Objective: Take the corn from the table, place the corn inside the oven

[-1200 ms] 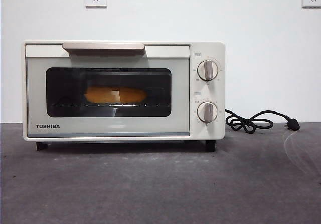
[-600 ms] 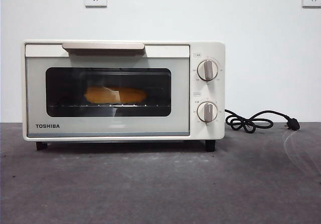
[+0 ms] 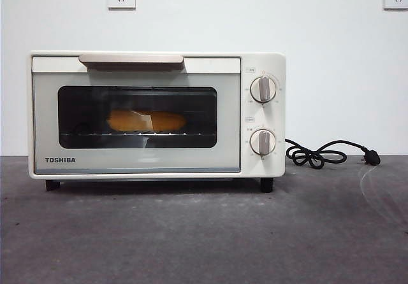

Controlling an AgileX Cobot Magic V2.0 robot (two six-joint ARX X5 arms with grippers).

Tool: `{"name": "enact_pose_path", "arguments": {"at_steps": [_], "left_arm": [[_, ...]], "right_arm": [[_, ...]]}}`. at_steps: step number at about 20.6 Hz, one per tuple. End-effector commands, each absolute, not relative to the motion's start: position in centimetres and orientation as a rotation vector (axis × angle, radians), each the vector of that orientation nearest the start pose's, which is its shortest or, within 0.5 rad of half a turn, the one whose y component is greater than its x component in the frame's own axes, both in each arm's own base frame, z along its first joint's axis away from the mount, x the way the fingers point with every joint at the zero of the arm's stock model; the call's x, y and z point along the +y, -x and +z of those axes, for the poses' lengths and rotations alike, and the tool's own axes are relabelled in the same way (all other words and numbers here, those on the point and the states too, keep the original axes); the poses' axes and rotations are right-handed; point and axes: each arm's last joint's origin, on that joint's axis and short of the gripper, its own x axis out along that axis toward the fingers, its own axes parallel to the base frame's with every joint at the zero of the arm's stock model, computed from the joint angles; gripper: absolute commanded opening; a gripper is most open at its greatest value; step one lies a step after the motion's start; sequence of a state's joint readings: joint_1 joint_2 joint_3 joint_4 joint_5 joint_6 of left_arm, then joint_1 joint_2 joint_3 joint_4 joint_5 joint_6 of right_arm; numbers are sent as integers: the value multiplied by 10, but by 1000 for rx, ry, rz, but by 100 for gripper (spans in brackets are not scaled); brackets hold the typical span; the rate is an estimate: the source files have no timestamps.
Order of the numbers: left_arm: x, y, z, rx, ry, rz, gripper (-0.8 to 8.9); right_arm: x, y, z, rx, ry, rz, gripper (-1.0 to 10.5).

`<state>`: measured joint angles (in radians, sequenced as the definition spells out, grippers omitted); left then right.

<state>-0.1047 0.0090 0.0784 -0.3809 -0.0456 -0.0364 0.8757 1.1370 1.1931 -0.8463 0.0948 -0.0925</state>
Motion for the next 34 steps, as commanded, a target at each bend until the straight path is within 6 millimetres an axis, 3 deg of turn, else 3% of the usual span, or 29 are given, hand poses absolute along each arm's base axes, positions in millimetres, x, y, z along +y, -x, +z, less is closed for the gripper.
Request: {"name": "enact_pose_path", "arguments": {"at_steps": [1, 5, 8, 11, 13, 19, 24, 28, 34], "left_arm": [[-8, -88, 152, 309, 3, -52, -4], [-8, -88, 152, 309, 2, -52, -4], [-8, -89, 151, 313, 2, -52, -4], [-8, -89, 151, 316, 2, -52, -4], [-8, -89, 151, 317, 2, -52, -4], [-8, -89, 151, 317, 2, -52, -4], [-8, -89, 151, 317, 2, -52, -4], [-8, -89, 151, 317, 2, -52, -4], [-8, -89, 151, 317, 2, -52, -4]], "right_arm": [[152, -147, 358, 581, 528, 738, 1], [103, -162, 376, 515, 329, 576, 1], [63, -165, 378, 482, 230, 400, 1], [29, -156, 367, 423, 162, 225, 1], [14, -145, 348, 372, 135, 136, 1], [4, -110, 251, 283, 92, 63, 1], [4, -98, 175, 317, -6, 51, 1], [3, -93, 150, 270, -66, 43, 1], [3, -93, 152, 227, -34, 33, 1]]}}
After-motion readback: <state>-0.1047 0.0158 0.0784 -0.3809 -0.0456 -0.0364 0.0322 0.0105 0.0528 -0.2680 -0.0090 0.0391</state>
